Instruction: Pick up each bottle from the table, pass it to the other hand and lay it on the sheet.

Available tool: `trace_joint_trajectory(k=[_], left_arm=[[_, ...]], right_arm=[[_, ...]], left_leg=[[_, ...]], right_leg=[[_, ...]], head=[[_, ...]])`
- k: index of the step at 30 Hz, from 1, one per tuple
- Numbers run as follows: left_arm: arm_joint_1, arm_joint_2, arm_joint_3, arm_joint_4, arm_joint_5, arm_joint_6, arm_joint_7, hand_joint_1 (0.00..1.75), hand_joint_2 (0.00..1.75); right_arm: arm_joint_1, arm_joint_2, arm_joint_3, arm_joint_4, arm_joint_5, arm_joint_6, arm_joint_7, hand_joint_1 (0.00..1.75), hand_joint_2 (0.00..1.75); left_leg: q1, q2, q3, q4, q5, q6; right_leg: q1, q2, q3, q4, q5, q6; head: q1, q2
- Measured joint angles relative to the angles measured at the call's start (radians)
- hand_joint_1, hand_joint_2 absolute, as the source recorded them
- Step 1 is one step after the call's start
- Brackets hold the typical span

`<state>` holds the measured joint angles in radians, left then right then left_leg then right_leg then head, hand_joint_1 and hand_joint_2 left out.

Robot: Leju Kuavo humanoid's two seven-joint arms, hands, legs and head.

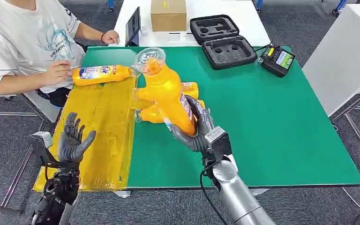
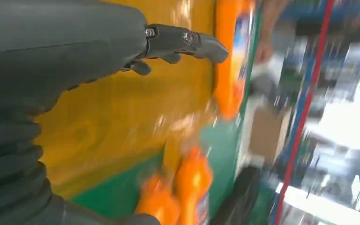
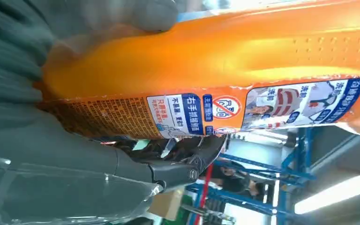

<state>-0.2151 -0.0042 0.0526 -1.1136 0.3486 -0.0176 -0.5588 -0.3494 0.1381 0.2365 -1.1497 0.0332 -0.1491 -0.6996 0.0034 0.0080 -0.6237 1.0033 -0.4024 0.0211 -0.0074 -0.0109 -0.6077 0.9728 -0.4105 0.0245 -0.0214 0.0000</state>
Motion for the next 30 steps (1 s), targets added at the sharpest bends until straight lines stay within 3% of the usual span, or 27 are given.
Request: trace_joint_trajectory(k=[7, 16, 30], left_arm=[[0.025, -0.011, -0.109, -0.066, -0.049, -0.053, 0.027, 0.00, 1.75], [0.026, -0.024, -0.278, -0.159, -0.094, -0.099, 0.046, 0.00, 1.75], [-0.015, -0.023, -0.356, -0.171, 0.089, -0.227, 0.139, 0.00, 1.75]], right_arm=[[-0.003, 0.027, -0.003, 0.104, 0.020, 0.035, 0.002, 1.75, 1.75], [-0.027, 0.105, 0.084, 0.314, 0.053, 0.072, 0.002, 1.75, 1.75], [-0.092, 0.139, 0.152, 0.468, 0.092, 0.049, -0.005, 1.75, 1.75]], left_leg=[[0.000, 0.000, -0.001, 0.000, 0.000, 0.000], [0.001, 0.000, -0.001, 0.000, 0.000, 0.000], [0.000, 0.000, -0.001, 0.000, 0.000, 0.000]], right_leg=[[0.000, 0.000, 0.000, 0.000, 0.000, 0.000], [0.000, 0.000, -0.001, 0.000, 0.000, 0.000], [0.000, 0.000, -0.001, 0.000, 0.000, 0.000]], head=[[0.000, 0.000], [0.000, 0.000], [0.000, 0.000]])
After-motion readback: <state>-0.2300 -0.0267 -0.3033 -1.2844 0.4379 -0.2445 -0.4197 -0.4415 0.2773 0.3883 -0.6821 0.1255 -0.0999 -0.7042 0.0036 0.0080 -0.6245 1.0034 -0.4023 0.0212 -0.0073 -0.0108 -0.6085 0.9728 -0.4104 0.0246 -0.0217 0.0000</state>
